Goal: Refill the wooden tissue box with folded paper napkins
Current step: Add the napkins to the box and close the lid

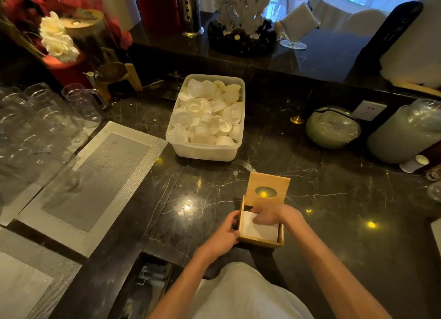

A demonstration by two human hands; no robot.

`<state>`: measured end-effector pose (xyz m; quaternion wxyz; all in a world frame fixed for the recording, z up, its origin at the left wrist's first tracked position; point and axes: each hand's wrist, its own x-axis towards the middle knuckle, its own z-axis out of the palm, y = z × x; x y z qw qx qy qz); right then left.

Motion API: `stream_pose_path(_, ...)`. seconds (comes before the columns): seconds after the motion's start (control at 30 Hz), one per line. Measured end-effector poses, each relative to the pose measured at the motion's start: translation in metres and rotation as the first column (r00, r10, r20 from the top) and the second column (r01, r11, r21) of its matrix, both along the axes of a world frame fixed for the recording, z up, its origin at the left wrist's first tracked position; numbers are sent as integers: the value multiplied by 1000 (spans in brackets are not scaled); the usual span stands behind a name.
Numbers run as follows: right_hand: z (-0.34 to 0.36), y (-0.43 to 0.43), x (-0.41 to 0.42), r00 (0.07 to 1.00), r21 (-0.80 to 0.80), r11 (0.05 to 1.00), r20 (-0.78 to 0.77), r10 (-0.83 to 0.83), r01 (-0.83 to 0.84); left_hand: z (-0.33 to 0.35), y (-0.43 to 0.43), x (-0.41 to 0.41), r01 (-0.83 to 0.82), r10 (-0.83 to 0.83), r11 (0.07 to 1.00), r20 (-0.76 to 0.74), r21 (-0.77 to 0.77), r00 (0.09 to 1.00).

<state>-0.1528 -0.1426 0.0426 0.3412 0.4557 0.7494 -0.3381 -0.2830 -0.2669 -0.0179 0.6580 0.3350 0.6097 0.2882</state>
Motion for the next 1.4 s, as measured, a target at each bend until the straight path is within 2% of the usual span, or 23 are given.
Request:
stream_pose_path(0.17,-3,-4,3,999,-64,997,-11,-39,38,-3,-1,-1,-4,4,1000,-17,-2,1000)
stream_pose_path(0.37,-13,-11,0,997,-3,997,-17,-76,76,-2,-1,0,-15,15,1000,-3,-7,1000)
stream_pose_path(0.53,-20,-24,1,981,180,969,-132,-145,167,-3,-1,0,-9,9,1000,-3,-17,1000)
stream_pose_path(0.67,-18,-35,9,960,175,957,-201,-195,231,-2,-3,0,4,-4,1000,-15,-20,1000)
stream_pose_path(0.73,-15,-38,18,926,172,942,-299,-230,289,-3,-2,0,6,-6,1000,-20,-14,1000)
stream_pose_path(0.83,-9,-48,40,777,172,851,-525,-347,496,0,5,1,-40,40,999,-16,6,999)
stream_pose_path(0.9,-2,-52,55,556,149,677,-707,-437,721,9,15,3,-104,104,994,-12,45,994)
stream_pose_path(0.93,-1,-50,63,441,119,573,-767,-465,811,16,22,4,-134,135,989,-9,68,991)
stream_pose_path(0.97,0,-46,72,370,86,504,-785,-496,859,25,31,5,-162,163,983,-4,82,987)
stream_pose_path(1.0,3,-41,79,320,10,487,-766,-557,873,33,39,6,-186,185,979,13,85,983)
stream_pose_path(1.03,5,-36,85,244,-157,491,-717,-653,857,41,48,8,-212,208,974,52,76,977)
stream_pose_path(1.1,7,-29,92,8,-609,392,-535,-845,689,51,63,11,-250,243,968,162,22,956)
stream_pose_path(1.13,8,-28,94,-62,-735,343,-462,-885,585,54,68,13,-245,240,970,213,-5,947)
stream_pose_path(1.2,10,-31,90,-80,-786,352,-450,-889,507,58,71,15,-229,225,973,269,-17,936)
stream_pose_path(1.3,5,-36,83,-132,-701,307,-497,-858,644,56,65,10,-274,269,962,249,-17,930)
stream_pose_path(1.33,4,-37,83,-116,-641,314,-536,-836,700,54,59,8,-268,260,963,233,3,937)
stream_pose_path(1.4,0,-42,87,55,-472,459,-650,-758,753,43,47,3,-195,175,976,181,100,968)
